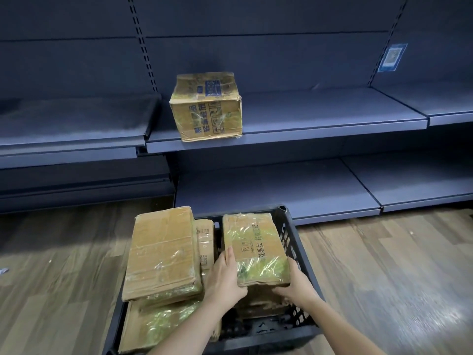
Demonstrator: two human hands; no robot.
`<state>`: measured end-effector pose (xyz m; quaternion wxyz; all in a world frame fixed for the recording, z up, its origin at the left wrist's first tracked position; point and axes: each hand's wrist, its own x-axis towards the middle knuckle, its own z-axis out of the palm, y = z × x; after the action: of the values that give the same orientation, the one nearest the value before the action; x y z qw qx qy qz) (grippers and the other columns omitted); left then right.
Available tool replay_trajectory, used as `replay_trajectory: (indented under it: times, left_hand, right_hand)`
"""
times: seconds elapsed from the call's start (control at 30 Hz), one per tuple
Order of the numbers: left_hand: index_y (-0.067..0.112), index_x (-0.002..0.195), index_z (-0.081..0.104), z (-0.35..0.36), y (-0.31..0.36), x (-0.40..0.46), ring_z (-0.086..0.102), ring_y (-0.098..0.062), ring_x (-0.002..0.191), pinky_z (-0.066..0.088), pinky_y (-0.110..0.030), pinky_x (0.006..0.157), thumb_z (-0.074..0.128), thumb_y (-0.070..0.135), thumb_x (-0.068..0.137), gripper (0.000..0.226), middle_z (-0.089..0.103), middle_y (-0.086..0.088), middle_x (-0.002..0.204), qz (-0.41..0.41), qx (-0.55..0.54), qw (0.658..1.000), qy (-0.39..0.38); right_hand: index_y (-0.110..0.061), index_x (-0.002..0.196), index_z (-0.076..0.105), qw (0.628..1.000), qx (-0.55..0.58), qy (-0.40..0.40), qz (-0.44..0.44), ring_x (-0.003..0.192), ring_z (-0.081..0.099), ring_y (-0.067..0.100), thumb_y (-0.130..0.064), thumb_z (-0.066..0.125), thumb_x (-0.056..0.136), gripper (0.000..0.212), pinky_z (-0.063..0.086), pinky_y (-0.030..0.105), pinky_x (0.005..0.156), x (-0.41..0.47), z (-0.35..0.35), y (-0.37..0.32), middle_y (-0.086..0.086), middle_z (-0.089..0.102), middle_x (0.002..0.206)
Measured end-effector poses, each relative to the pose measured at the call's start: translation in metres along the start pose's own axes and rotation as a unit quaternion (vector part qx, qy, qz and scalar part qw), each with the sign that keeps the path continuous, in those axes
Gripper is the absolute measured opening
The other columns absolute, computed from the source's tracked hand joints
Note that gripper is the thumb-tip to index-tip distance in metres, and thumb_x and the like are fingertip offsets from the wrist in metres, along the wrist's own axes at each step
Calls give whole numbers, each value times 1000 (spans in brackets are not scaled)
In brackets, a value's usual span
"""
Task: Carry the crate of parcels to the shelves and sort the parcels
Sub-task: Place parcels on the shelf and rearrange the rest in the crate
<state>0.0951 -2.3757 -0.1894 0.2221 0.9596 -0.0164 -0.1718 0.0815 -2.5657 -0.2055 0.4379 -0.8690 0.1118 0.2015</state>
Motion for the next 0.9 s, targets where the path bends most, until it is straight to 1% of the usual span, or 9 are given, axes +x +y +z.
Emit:
replay_trajectory:
  times: [0.07,0.17,0.3,0.4,0.47,0.53,0.67,0.83,0.9]
  left_hand:
    - [18,152,-12,-10,8,-9,32,-21,141,40,-36,110,70,34,80,110,6,-3,160,3,-47,999,13]
    - [18,153,-4,-32,18,-24,29,-17,142,33,-32,115,68,39,81,104,8,-1,159,16,-90,995,40]
    - [21,153,10,-75,36,-47,21,-14,146,26,-33,118,68,42,82,94,8,5,161,46,-120,986,108]
    - [25,151,17,-114,54,-69,26,-12,144,31,-31,112,66,42,83,86,10,10,160,78,-135,974,165]
    - [27,151,18,-141,65,-84,27,-13,144,34,-32,110,65,43,84,83,10,12,160,97,-130,968,192]
    - [27,151,20,-168,76,-96,26,-14,144,33,-32,111,65,41,85,80,11,11,160,116,-134,962,210]
    - [22,149,27,-221,91,-113,28,-18,144,31,-34,113,67,37,85,76,18,4,160,146,-142,946,252]
    - [17,146,31,-289,99,-120,37,-24,138,36,-39,111,69,34,83,75,31,-3,156,176,-138,928,298]
    - [16,146,32,-312,99,-115,38,-24,138,36,-39,111,70,34,83,76,34,-4,154,184,-138,923,309]
  right_hand:
    - [-13,139,32,1000,4,16,-10,120,55,18,-12,77,76,77,45,27,98,-5,-11,-8,2,56,132]
    - [-16,137,38,998,-3,32,-48,120,55,16,-12,77,75,73,46,31,101,-17,-30,-26,-2,59,128]
    - [-17,132,43,992,2,65,-104,110,55,11,-9,76,77,65,44,22,90,-44,-58,-66,-9,58,111]
    - [-18,133,43,985,11,99,-141,106,56,12,-11,75,79,63,45,22,83,-68,-82,-99,-8,59,111]
    - [-18,132,43,979,2,116,-165,108,58,17,-11,73,80,60,47,25,82,-85,-98,-123,-5,59,111]
    - [-14,133,43,972,-12,133,-191,113,58,21,-10,71,82,59,45,26,83,-100,-113,-148,-1,60,114]
    - [-12,133,45,957,-17,169,-234,113,57,22,-11,73,80,59,43,28,84,-124,-138,-200,4,61,123]
    - [-12,130,45,938,-16,191,-291,104,51,16,-14,71,82,54,41,29,84,-138,-161,-266,-1,56,116]
    - [-12,128,46,933,-21,193,-303,106,52,17,-16,71,82,52,42,30,84,-132,-167,-290,-2,57,116]
